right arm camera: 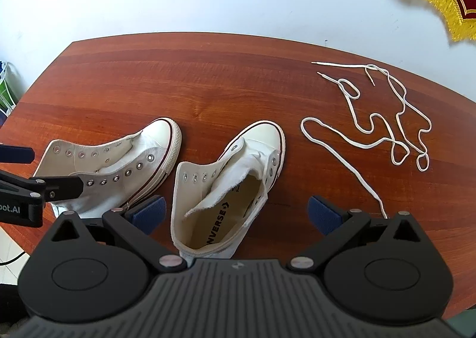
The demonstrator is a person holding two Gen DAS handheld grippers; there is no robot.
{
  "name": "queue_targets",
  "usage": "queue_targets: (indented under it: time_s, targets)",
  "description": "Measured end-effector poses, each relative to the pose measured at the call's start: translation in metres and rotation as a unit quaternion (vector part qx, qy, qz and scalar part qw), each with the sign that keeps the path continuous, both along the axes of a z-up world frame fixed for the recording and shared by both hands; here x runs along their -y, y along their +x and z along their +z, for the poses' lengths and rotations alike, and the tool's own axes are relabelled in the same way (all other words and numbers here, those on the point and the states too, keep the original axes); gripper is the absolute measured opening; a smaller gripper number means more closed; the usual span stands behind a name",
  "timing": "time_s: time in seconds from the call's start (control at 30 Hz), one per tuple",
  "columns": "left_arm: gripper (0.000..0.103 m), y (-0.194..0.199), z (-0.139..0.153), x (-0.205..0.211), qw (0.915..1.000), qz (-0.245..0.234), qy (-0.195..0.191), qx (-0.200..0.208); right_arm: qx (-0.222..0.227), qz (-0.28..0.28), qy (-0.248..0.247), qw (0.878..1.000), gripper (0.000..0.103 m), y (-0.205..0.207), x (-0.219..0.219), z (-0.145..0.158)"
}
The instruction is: Lace up shoes with both hands
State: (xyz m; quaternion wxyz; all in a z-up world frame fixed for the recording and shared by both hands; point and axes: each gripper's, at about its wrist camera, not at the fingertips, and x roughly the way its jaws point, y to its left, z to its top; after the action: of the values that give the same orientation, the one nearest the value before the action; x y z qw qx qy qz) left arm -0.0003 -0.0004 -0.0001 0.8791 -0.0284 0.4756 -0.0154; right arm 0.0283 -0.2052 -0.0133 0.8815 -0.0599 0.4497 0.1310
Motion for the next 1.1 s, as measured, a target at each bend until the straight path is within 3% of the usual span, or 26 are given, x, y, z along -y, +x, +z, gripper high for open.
queue_targets:
  time_s: [0.2, 0.37, 1.1]
  targets:
    - [0.103, -0.002, 0.000, 0.003, 0.9997, 0.001, 0.020, 0.009, -0.001, -0.002, 0.002, 1.000, 0.102, 0.001, -0.001, 0.002]
    - [0.103, 0.008, 0.002, -0.002, 0.9999, -0.004, 0.013, -0.007, -0.003, -0.005, 0.006, 1.000, 0.102, 0.004, 0.000, 0.001]
    - [0.103, 0.012, -0.005, -0.002, 0.9998, -0.016, 0.014, -0.006, -0.019, -0.020, 0.019, 0.999, 0.102, 0.016, 0.002, -0.004]
